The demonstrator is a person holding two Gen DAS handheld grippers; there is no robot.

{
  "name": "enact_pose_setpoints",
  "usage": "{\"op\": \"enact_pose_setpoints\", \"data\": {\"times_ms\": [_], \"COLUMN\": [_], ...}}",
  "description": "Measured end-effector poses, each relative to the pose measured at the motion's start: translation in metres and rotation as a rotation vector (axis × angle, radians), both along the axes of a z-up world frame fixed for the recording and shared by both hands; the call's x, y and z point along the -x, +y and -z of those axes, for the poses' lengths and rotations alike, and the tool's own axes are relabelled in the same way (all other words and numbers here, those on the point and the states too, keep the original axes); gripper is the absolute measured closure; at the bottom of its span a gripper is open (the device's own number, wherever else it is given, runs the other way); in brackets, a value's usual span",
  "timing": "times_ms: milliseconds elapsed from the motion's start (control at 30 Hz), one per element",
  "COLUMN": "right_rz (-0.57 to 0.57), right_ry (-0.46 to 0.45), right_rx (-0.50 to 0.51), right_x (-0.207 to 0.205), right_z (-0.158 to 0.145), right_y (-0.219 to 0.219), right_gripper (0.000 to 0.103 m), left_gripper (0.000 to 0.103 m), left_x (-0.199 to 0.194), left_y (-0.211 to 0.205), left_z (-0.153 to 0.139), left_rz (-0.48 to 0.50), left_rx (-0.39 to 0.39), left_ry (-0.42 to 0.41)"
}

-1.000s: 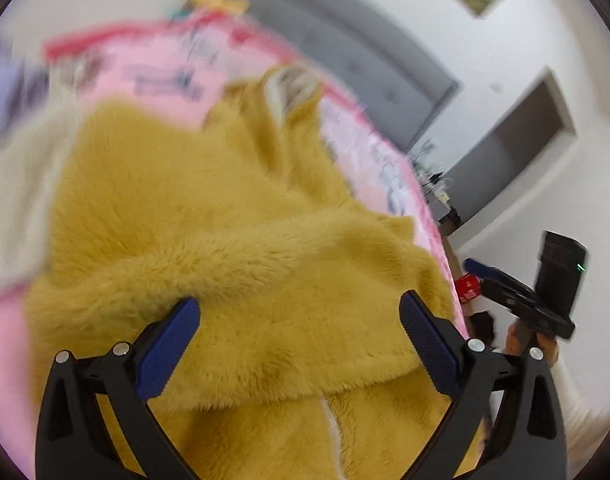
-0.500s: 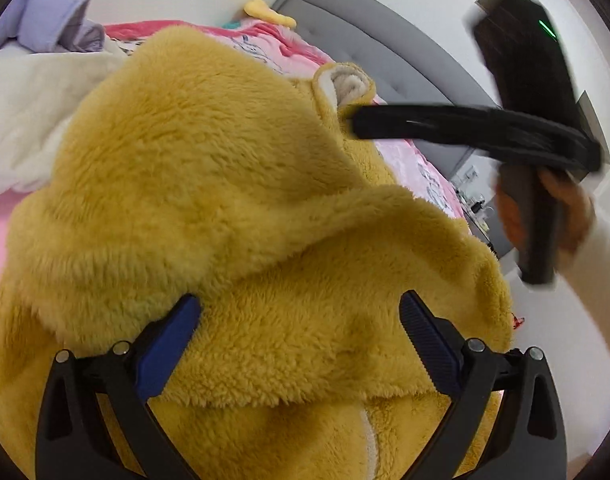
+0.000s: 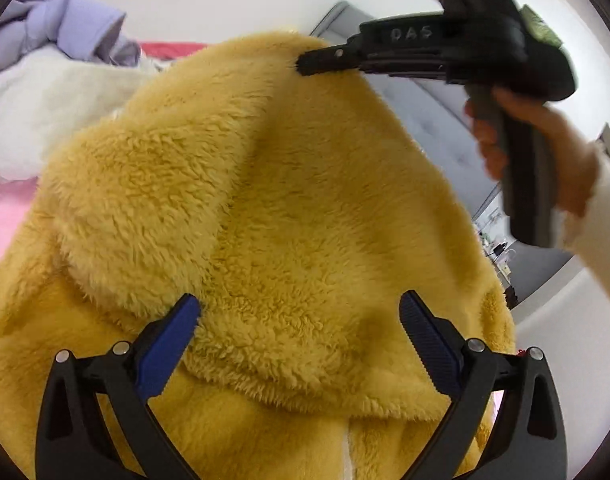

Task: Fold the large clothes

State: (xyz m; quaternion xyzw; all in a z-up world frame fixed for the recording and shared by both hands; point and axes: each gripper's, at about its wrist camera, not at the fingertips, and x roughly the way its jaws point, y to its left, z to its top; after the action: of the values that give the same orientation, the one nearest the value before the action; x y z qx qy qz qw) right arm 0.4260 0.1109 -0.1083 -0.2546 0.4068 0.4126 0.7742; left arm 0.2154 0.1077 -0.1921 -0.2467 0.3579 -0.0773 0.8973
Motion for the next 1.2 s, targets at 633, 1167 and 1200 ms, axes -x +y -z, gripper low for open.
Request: {"op": "enact_pose_setpoints", "data": {"times_ms": [633, 1167, 1200], "right_rz": [0.252, 0.778, 0.799], "right_ry": [-0.145, 0.112, 0.137], "right_rx": [-0.186, -0.169, -0.223], "right_x": [0.101, 0.136, 0.135], "right_z": [0.005, 0.128, 0.129], "right_y": [-0.124, -0.264, -0.271], "right_gripper": [0.030, 0.034, 0.034], "left_gripper": [0.005, 0.005, 0.005], "left_x": [0.071, 0.023, 0.023], "left_y": [-0.014, -0.067, -0.068], "left_z": [0.026, 0.045, 0.041], "left_rz": [-0.071, -0.030, -0.020], "left_rx": [0.228, -0.017, -0.021], "left_ry": [0.022, 0.179, 0.166]}}
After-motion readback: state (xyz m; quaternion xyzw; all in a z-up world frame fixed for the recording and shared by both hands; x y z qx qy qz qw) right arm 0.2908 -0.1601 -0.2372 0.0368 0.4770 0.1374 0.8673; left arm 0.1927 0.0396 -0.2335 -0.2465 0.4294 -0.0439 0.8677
